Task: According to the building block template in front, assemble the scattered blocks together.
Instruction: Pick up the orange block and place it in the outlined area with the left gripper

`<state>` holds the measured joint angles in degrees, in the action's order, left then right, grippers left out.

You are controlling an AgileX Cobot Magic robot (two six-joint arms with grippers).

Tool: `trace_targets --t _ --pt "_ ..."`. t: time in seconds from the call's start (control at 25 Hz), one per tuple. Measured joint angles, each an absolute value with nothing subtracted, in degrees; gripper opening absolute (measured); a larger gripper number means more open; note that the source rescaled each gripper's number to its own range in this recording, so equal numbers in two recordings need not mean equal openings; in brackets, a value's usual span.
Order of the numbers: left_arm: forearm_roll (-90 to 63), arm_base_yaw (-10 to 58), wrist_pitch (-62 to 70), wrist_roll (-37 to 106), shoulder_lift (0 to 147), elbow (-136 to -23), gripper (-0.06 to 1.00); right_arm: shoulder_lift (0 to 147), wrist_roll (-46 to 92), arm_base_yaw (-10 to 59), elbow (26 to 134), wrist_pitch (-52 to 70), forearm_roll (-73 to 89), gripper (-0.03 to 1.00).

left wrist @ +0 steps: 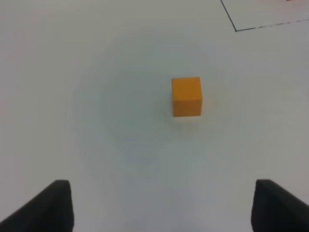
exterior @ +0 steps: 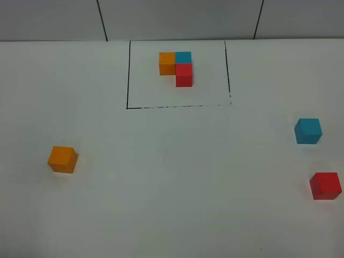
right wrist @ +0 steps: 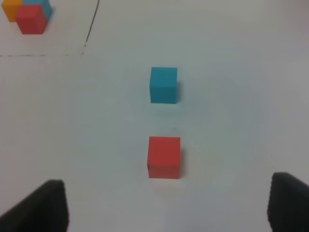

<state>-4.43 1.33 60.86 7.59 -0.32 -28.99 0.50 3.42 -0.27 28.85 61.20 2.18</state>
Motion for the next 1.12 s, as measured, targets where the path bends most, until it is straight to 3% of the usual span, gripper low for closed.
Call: trace_targets --t 1.12 --pt "-4.43 1.33 60.86 7.59 -0.32 -28.99 0.71 0.50 3.48 -0.27 28.85 61.20 2.20 0.69"
